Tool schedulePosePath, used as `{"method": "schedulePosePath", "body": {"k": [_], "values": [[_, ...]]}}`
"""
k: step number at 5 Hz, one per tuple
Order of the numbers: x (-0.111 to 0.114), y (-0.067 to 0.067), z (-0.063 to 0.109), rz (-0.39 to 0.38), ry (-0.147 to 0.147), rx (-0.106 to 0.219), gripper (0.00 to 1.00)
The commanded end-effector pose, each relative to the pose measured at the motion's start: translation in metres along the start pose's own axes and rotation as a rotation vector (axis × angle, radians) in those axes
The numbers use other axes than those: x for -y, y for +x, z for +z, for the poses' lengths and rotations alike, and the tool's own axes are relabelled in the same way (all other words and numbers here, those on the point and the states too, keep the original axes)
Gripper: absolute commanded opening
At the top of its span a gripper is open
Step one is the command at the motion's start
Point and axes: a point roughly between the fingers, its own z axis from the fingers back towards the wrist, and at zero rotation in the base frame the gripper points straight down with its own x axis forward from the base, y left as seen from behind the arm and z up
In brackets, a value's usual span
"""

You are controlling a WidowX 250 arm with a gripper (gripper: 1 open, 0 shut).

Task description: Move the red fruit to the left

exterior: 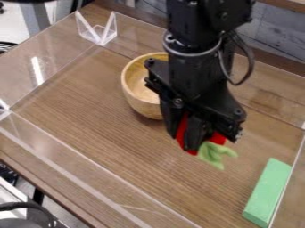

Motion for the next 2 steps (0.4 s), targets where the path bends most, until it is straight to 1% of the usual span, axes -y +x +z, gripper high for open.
{"method": "schedulePosePath", "body": {"k": [1,2], "values": [[-0.0002,0.0075,0.012,0.011,-0.01,0.049,0.0],[-0.0001,0.007,0.0125,0.017,-0.013,0.049,0.0]]}}
